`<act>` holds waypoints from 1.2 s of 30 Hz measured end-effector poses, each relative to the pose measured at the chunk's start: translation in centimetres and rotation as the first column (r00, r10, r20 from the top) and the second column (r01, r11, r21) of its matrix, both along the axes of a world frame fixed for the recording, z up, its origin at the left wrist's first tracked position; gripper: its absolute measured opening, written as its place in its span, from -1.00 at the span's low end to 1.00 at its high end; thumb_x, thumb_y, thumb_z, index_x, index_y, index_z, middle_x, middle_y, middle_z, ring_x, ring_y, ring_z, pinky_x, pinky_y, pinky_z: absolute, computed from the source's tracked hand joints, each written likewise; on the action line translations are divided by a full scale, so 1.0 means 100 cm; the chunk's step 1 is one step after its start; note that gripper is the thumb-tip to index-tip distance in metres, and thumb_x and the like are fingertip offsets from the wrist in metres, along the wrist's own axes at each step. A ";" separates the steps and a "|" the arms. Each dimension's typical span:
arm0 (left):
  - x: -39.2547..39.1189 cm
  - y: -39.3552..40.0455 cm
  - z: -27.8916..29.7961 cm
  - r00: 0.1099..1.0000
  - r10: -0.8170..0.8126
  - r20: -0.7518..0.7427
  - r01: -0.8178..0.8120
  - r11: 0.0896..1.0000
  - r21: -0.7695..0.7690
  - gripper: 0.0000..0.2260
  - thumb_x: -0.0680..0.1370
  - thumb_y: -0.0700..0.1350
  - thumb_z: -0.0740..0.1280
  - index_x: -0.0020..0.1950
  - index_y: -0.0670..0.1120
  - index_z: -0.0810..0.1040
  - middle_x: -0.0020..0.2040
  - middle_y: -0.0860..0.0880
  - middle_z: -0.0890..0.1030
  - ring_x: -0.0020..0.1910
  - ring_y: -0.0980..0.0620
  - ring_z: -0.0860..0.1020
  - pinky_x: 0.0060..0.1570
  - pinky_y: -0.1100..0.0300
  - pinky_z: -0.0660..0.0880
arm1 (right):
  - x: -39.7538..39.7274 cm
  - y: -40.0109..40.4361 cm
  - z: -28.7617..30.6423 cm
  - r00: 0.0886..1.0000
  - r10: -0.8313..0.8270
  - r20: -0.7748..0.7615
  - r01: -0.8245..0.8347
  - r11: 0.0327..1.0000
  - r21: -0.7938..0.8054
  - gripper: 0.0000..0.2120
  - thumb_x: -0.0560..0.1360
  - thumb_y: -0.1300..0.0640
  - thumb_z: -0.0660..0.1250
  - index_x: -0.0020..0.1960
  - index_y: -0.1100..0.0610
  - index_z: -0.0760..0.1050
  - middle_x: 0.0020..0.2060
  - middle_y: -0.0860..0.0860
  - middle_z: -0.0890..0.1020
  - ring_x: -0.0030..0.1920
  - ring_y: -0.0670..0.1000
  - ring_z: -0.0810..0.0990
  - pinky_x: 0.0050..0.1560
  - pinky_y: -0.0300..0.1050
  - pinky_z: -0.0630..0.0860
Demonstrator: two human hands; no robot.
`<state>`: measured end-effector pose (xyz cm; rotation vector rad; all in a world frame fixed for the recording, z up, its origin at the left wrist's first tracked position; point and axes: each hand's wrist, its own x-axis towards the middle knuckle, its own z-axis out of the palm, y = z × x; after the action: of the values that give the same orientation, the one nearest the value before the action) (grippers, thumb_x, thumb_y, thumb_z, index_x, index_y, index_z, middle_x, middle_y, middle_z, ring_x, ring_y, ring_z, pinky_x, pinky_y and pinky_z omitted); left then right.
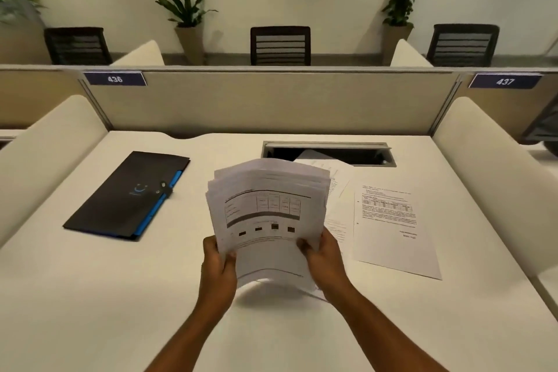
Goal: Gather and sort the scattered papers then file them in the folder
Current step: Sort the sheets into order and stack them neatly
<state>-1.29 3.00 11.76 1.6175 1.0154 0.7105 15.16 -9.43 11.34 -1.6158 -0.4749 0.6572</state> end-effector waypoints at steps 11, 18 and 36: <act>-0.014 0.052 0.042 0.963 -0.002 0.271 -0.015 0.998 0.062 -0.72 0.55 0.03 0.29 0.19 0.31 0.33 0.13 0.04 0.56 0.12 -0.05 0.60 -0.08 0.04 0.66 | -0.032 0.048 0.026 0.986 -0.110 0.125 0.090 0.984 0.153 -0.48 0.48 0.13 0.53 0.28 -0.24 0.38 0.08 -0.20 0.61 0.14 -0.11 0.61 -0.09 -0.33 0.62; -0.019 0.058 0.023 0.963 -0.115 0.244 0.110 0.993 0.033 -0.70 0.55 0.04 0.25 0.16 0.41 0.29 0.11 0.14 0.55 0.14 0.11 0.58 -0.10 0.17 0.64 | -0.038 0.060 0.019 0.973 -0.209 0.095 0.193 0.969 0.157 -0.52 0.42 0.06 0.53 0.23 -0.23 0.42 0.08 -0.19 0.63 0.12 -0.11 0.62 -0.16 -0.37 0.60; -0.027 0.064 0.023 0.925 -0.098 0.367 0.056 0.991 0.123 -0.67 0.54 0.08 0.31 0.22 0.38 0.30 0.13 0.28 0.49 0.21 0.17 0.50 0.01 0.36 0.56 | -0.046 0.068 0.022 0.941 -0.315 0.123 0.282 0.931 0.231 -0.39 0.49 0.23 0.50 0.42 -0.06 0.34 0.14 -0.13 0.60 0.18 -0.15 0.58 0.00 -0.33 0.62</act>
<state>-4.04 9.44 14.09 1.5302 0.6423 0.9903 10.60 -2.61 13.55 -1.5025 -0.3874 0.2402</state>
